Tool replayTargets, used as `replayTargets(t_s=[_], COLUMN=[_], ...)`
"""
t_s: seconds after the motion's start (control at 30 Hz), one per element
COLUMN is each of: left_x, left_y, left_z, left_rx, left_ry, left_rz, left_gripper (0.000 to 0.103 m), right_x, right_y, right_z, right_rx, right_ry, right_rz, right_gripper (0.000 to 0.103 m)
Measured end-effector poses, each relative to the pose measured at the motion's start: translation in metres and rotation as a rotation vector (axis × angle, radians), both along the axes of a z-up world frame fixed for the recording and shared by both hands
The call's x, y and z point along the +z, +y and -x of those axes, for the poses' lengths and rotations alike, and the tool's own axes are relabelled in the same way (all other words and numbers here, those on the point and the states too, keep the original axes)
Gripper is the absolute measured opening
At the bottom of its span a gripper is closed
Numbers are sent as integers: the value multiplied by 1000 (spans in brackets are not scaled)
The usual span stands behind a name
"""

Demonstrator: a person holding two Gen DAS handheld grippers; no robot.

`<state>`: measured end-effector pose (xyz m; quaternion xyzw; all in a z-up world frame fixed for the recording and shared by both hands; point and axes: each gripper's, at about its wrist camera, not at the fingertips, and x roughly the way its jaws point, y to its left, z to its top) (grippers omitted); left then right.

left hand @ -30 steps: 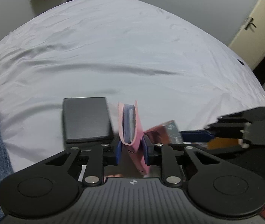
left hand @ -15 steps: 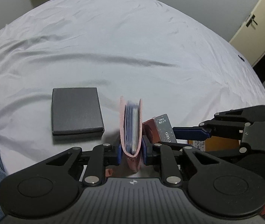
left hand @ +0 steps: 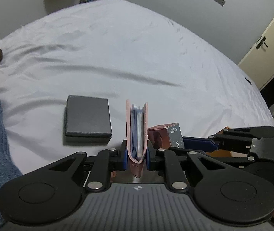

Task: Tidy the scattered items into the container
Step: 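Carry the pink card holder and PHOTO CARD box over the orange-rimmed box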

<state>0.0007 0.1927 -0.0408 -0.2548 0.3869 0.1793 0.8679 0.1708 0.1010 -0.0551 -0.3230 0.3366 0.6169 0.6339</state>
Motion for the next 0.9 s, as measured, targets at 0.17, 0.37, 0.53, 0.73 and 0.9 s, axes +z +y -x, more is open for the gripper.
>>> replayTargets(t_s=[0.17,0.37,0.53,0.73,0.9], left_x=[15,34,52,73,87], left_y=[-5,-10,-21,-46,-70], left_z=[11,24,29,22,9], left_rx=[6,-1,-33,-106,-189], left_ry=[-33,-90,-144,-202,-236], left_rz=[-18,-15,-27,-56,-37], left_gripper=[19,19,19,19,19], right_x=[17,44,65,88,99], right_y=[-12,-32,-57,-95,-125], right_z=[1,1,-6,-19,-34], right_rx=[-29,-73,-131,-206,-272], right_ry=[38,88,144,188,220], right_rz=[-61,-145,-208,-276,-306], right_gripper=[25,25,25,25,25])
